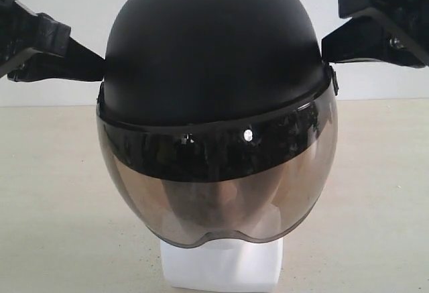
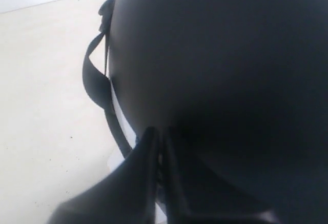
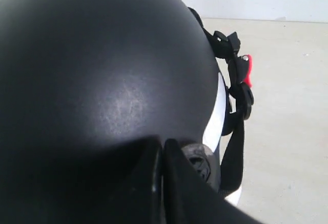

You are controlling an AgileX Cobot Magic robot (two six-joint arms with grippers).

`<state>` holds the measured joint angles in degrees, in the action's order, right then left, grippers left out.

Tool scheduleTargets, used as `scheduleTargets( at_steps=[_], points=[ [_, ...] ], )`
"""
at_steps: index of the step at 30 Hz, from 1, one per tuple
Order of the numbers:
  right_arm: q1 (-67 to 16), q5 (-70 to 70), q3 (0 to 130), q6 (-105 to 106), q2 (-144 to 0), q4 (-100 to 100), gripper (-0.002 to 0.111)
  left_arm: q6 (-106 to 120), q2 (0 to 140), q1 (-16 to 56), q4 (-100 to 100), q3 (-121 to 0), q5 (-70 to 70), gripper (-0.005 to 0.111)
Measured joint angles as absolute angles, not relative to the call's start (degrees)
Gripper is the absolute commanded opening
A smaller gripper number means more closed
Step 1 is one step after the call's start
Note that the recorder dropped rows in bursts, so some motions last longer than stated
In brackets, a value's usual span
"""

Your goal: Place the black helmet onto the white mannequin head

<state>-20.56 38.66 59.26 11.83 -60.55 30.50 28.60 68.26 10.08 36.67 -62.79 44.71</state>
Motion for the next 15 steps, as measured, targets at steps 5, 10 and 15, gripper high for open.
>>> scheduleTargets(
  at_steps=[5,10,15],
  points=[
    [-20.56,40.27,59.26,11.83,-60.55,29.86,0.0,28.6,68.26,10.08,37.1,-62.88,44.71,0.004],
    [-20.56,39.44,57.27,11.83,-60.23,29.74,0.0,28.6,68.26,10.08,38.55,-62.9,43.95,0.004],
    [-20.56,38.36,55.75,11.83,-60.12,29.74,0.0,28.6,68.26,10.08,39.11,-63.72,43.82,0.004]
  ],
)
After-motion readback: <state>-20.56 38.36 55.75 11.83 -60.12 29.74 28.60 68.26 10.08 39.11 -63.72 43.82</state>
